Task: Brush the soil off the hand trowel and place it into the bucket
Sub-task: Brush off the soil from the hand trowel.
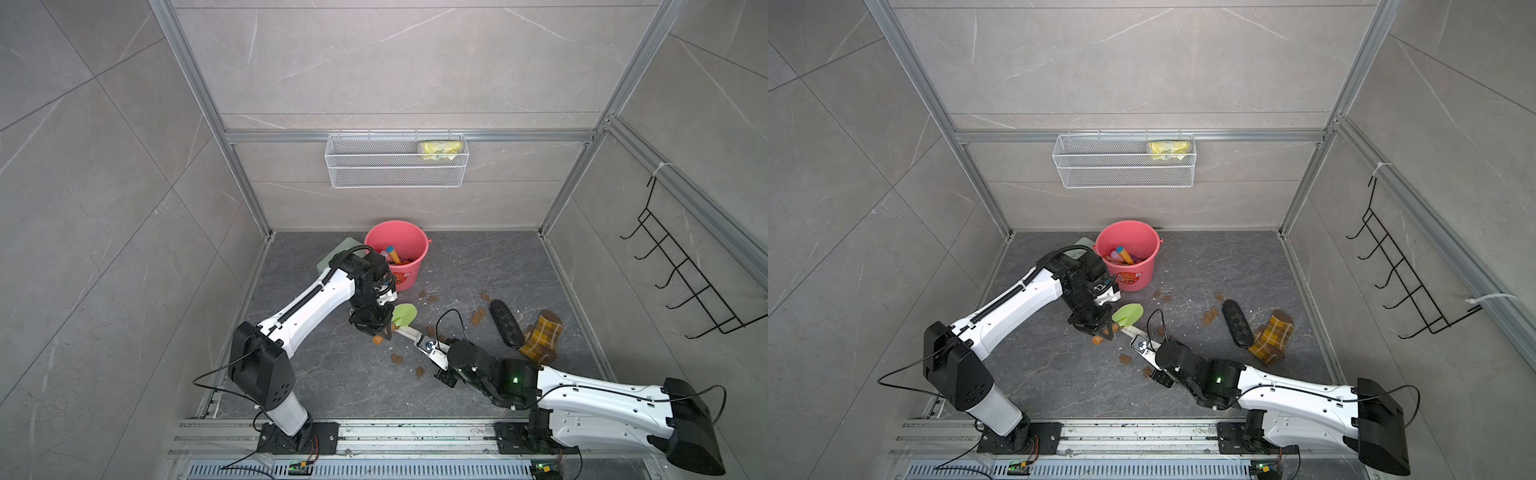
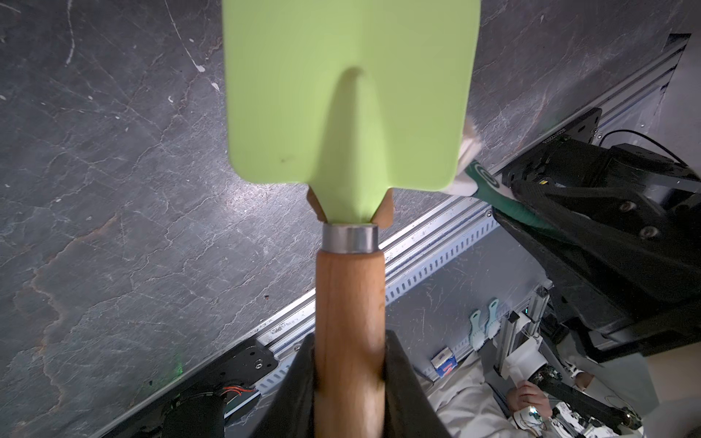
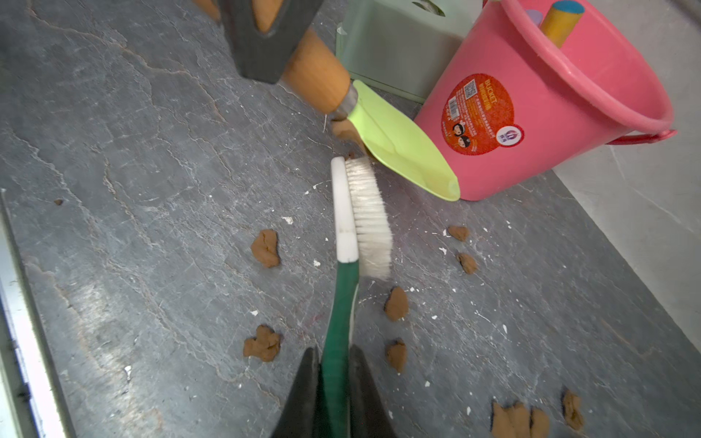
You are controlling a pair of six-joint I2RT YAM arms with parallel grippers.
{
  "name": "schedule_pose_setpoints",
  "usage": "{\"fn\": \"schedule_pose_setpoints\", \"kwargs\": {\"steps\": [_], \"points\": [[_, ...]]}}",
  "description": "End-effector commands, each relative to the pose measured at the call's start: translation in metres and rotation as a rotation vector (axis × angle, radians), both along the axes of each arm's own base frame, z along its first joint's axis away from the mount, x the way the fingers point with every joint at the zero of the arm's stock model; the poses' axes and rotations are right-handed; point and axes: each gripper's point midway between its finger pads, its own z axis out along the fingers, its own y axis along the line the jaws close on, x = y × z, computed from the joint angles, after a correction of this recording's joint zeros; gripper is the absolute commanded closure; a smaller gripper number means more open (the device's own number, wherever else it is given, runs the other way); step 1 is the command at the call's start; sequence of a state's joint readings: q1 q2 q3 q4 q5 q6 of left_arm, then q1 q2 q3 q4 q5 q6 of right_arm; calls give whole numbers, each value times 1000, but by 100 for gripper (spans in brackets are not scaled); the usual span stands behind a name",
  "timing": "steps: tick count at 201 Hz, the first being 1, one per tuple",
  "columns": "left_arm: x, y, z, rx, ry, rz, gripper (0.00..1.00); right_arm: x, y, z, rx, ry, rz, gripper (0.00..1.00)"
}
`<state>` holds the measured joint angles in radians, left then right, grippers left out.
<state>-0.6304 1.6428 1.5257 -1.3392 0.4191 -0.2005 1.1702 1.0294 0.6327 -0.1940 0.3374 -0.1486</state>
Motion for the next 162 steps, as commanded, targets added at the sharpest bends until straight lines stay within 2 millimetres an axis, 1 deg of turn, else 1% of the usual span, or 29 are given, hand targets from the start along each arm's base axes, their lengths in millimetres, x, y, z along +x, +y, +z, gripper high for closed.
{"fn": "schedule_pose_setpoints", "kwargs": {"steps": [1, 15, 39, 56, 79, 106, 162], "points": [[0, 2, 6, 4, -11, -2, 100, -11, -3, 18, 85, 20, 37, 100], [1, 5, 3, 21, -14, -6, 100, -17, -7, 30, 110, 12, 60, 100], [3, 4, 1, 27, -22, -10, 100, -22, -10, 42, 122, 5, 89, 100], [3, 3, 1, 23, -23, -10, 100, -22, -8, 46, 120, 4, 96, 100], [-2, 1, -1, 26, -17, -24, 100, -16, -6, 48, 110, -11, 74, 100], [-5, 1, -3, 32, -12, -32, 100, -15, 5, 48, 117, -8, 94, 100], [-10, -5, -4, 14, 2, -55, 100, -4, 19, 31, 88, -1, 66, 100]]}}
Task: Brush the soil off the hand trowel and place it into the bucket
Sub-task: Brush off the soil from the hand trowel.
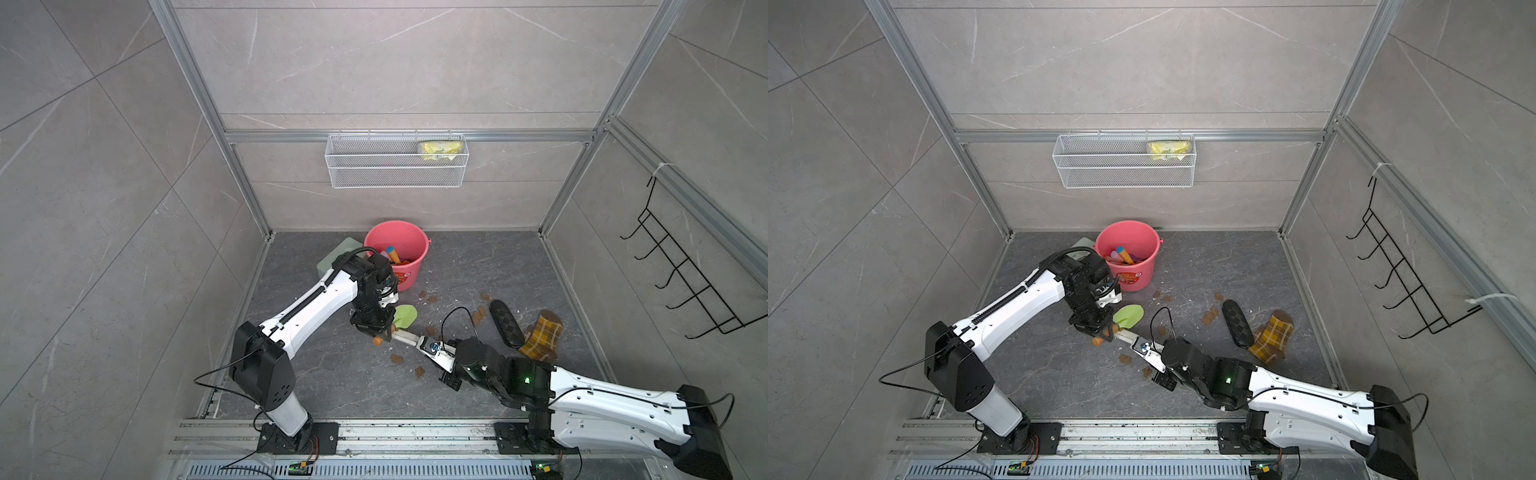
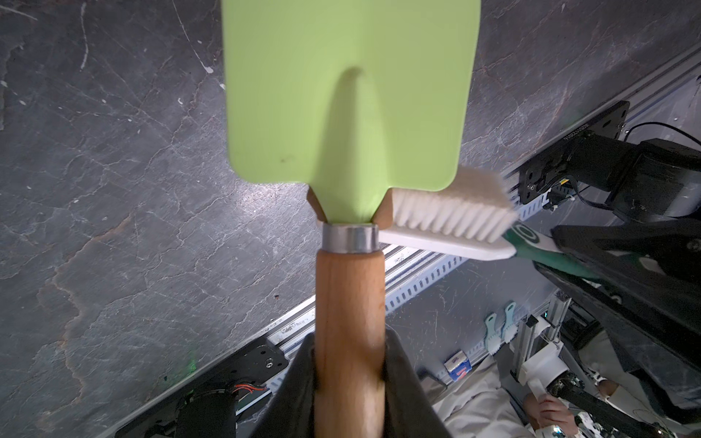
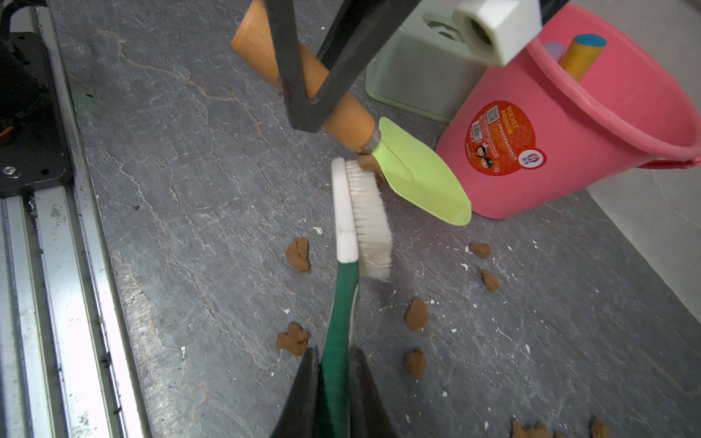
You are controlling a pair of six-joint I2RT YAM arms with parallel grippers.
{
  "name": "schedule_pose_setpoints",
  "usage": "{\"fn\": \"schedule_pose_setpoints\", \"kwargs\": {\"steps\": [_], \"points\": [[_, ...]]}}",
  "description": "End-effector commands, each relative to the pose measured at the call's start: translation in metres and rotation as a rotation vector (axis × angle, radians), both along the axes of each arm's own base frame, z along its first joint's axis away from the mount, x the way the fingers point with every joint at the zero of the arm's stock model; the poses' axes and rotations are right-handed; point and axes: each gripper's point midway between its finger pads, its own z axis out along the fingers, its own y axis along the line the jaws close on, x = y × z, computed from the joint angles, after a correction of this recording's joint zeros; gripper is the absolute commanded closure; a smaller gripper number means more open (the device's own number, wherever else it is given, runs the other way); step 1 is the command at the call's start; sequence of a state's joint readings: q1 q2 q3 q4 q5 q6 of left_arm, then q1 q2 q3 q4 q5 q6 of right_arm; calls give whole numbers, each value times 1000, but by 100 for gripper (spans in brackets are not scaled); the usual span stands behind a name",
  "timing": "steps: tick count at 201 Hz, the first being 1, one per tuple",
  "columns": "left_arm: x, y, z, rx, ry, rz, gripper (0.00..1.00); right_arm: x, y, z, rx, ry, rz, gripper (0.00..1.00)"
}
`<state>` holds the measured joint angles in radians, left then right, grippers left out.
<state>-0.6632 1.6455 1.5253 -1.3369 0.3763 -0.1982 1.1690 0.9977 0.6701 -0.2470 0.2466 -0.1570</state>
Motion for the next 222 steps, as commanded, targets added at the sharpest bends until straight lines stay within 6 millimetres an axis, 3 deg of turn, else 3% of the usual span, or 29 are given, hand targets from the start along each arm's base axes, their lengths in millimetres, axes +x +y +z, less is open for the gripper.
{"fn": "schedule_pose_setpoints", "kwargs": {"steps": [1, 43, 84, 114, 150, 222], "points": [[-7, -4, 0, -20, 30, -21, 100, 9, 13, 18, 58, -38, -12, 100], [-8, -14, 0, -72, 49, -26, 100, 13, 17, 7, 61, -26, -35, 100], [8, -7, 11, -103, 4, 28, 100, 0, 2, -6, 44, 45, -36, 100], [16, 1, 12, -101, -9, 51, 100, -10, -10, 7, 85, 71, -27, 100], [14, 7, 5, -61, -14, 30, 100, -9, -18, 29, 125, 34, -40, 100], [0, -1, 6, -74, -5, -17, 100, 10, -10, 27, 69, 4, -85, 100]]}}
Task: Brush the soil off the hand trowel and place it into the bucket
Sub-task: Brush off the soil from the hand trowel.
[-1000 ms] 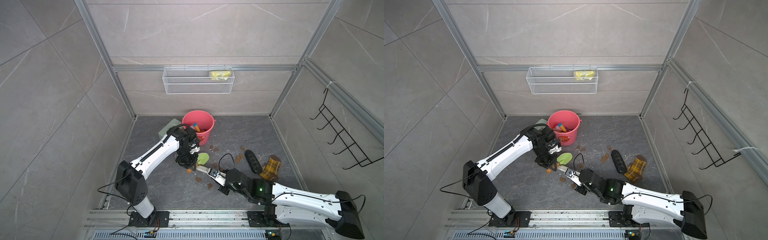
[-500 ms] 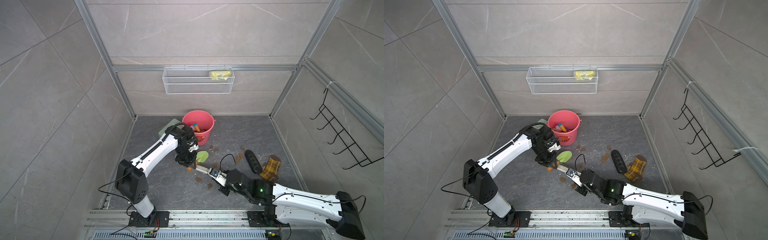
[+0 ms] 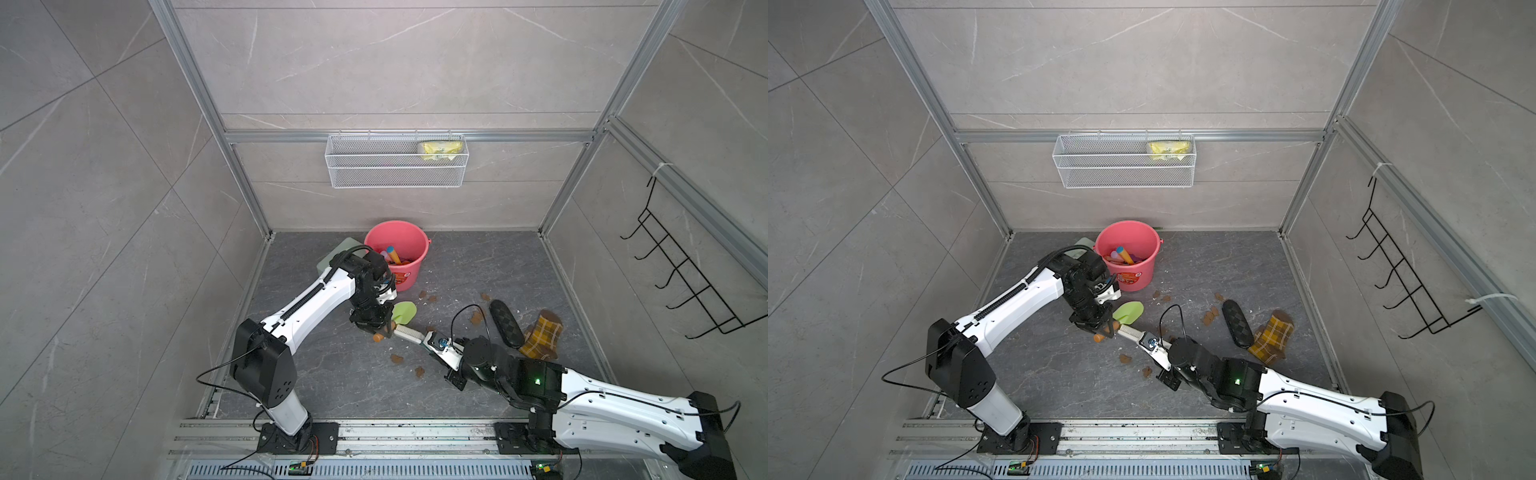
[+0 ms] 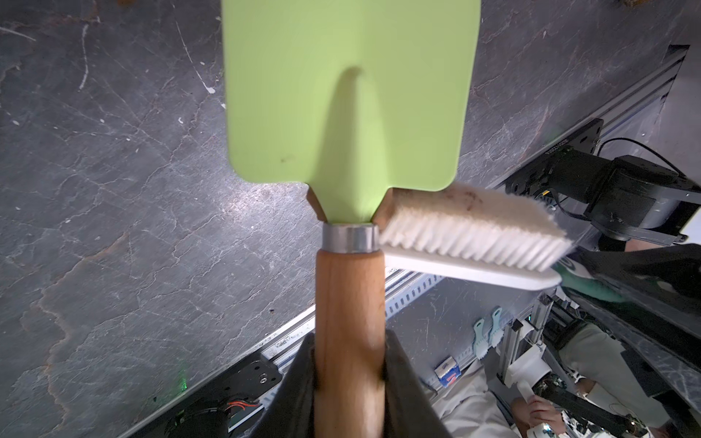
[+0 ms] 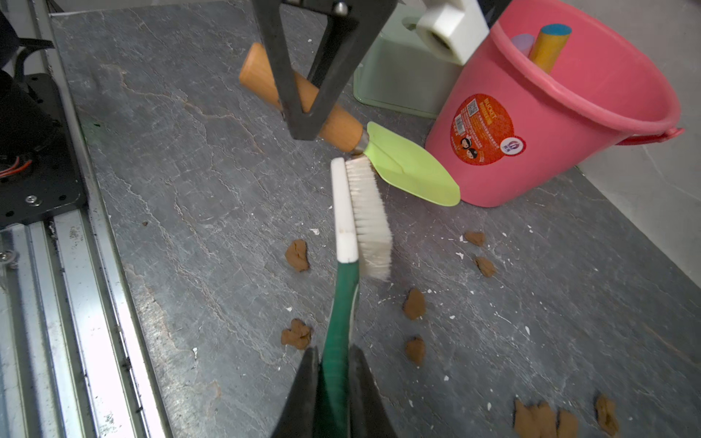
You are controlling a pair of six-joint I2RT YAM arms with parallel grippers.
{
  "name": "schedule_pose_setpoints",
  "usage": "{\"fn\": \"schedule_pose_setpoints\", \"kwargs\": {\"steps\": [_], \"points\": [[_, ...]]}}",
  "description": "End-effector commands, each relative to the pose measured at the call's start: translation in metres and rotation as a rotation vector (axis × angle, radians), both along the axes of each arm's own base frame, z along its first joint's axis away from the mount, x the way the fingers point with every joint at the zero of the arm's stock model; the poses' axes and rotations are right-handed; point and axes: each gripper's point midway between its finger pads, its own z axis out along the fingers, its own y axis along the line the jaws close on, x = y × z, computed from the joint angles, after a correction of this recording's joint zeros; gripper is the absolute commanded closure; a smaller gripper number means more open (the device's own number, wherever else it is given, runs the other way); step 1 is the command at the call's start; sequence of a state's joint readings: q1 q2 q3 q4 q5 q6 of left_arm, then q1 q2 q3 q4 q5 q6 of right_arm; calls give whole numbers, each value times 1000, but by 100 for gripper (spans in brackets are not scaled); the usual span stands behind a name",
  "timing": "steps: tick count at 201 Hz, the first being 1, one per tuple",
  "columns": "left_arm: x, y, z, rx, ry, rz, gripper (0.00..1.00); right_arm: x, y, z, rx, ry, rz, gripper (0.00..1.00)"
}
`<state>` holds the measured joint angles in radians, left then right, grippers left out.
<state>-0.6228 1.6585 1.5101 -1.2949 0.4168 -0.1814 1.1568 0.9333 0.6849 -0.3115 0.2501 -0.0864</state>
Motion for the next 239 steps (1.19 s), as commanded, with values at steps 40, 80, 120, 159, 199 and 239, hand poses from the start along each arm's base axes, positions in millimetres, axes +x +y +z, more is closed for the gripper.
{"fn": "schedule_pose_setpoints", "kwargs": {"steps": [40, 80, 120, 159, 199, 239], "points": [[-17, -3, 7, -35, 6, -60, 100, 13, 8, 11, 28, -21, -23, 100], [-18, -11, 10, -76, 21, -65, 100, 15, 10, 4, 22, -15, -29, 100], [-16, -16, 10, -93, 31, -56, 100, 18, 10, -2, 16, -15, -41, 100], [-16, -29, 19, -173, 54, -51, 100, 27, 2, -14, -28, -26, -100, 100], [-8, -27, 24, -201, 64, -12, 100, 26, -6, -22, -48, -12, -121, 100], [7, -17, 30, -221, 41, 57, 100, 8, -10, -23, -23, 52, -67, 100]]}}
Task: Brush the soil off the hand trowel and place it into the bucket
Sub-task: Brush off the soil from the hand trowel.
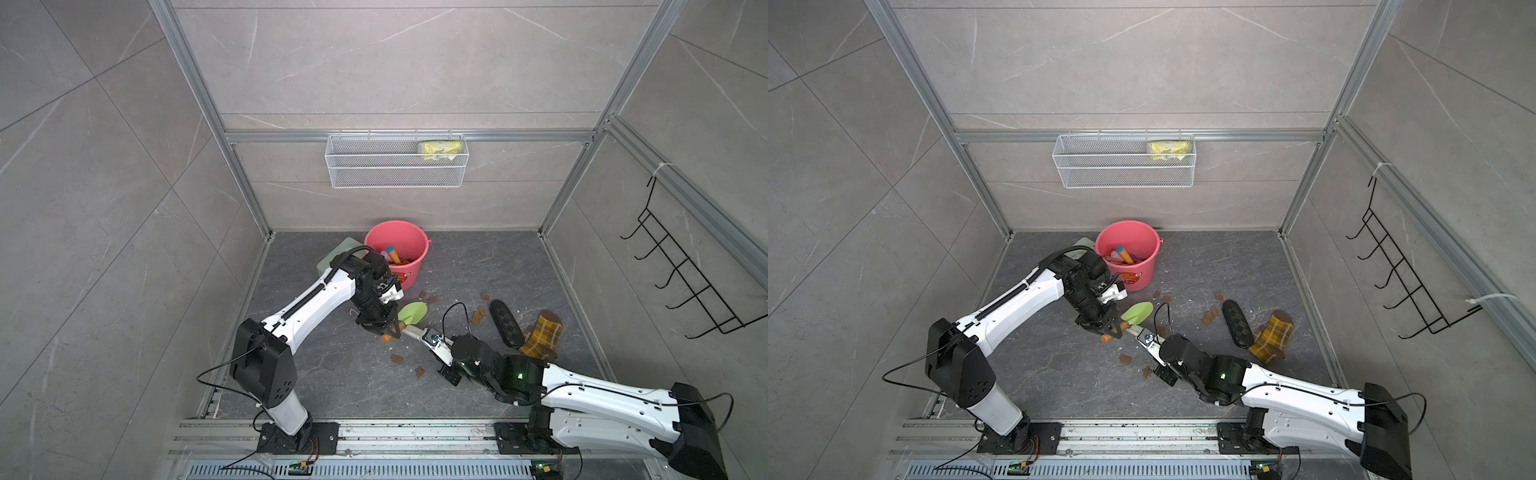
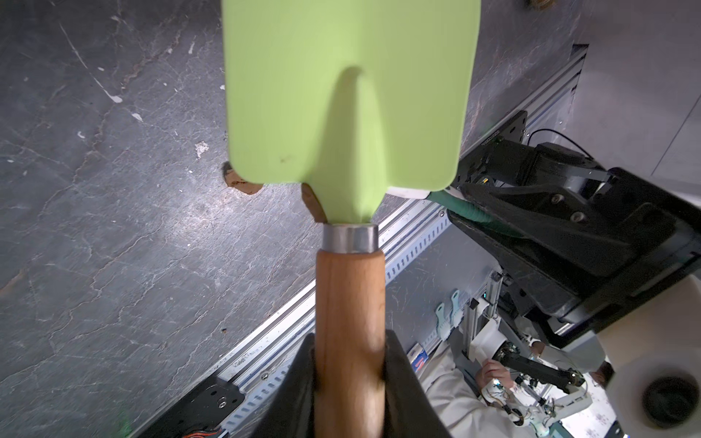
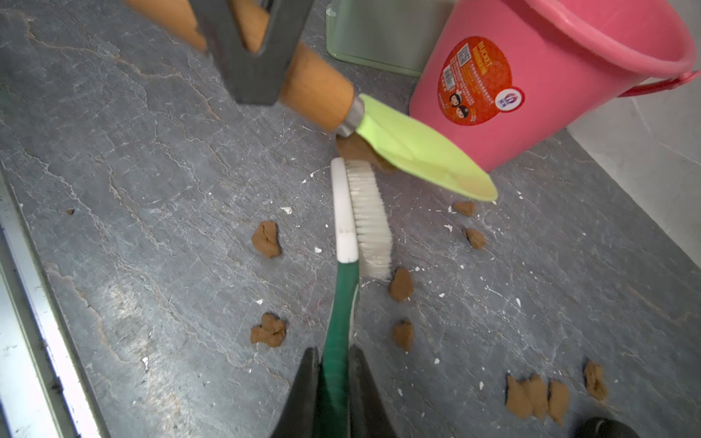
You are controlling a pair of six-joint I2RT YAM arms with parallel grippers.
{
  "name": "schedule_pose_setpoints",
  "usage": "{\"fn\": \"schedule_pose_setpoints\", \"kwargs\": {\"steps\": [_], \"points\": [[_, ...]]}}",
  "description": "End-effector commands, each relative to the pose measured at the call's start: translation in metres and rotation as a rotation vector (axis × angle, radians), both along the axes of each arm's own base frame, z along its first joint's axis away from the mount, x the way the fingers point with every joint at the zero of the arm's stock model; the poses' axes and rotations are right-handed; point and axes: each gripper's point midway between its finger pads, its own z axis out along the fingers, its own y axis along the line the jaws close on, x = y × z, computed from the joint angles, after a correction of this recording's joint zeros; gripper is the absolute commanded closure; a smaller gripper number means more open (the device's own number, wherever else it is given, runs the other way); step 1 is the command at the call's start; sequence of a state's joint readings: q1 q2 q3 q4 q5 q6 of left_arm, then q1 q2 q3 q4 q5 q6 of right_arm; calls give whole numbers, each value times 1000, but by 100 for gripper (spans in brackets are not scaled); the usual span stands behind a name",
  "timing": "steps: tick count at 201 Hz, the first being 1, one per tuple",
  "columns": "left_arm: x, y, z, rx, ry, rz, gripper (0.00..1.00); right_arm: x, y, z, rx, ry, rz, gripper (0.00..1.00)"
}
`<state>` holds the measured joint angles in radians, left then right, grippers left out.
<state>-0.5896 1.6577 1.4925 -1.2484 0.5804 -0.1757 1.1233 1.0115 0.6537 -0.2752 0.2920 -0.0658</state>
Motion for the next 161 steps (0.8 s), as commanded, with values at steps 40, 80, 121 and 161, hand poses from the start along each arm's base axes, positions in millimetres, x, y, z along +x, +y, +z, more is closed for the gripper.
{"fn": "schedule_pose_setpoints", "kwargs": {"steps": [40, 80, 121, 161], "points": [[8, 6, 11, -30, -19, 39, 100, -19, -5, 33, 136, 21, 49, 100], [-1, 1, 7, -22, -3, 6, 100, -12, 2, 46, 146, -11, 36, 100], [-11, -1, 4, -21, 19, -19, 100, 0, 10, 47, 132, -40, 14, 100], [-17, -3, 1, -29, 49, -32, 100, 12, 10, 48, 137, -63, -34, 100]]}}
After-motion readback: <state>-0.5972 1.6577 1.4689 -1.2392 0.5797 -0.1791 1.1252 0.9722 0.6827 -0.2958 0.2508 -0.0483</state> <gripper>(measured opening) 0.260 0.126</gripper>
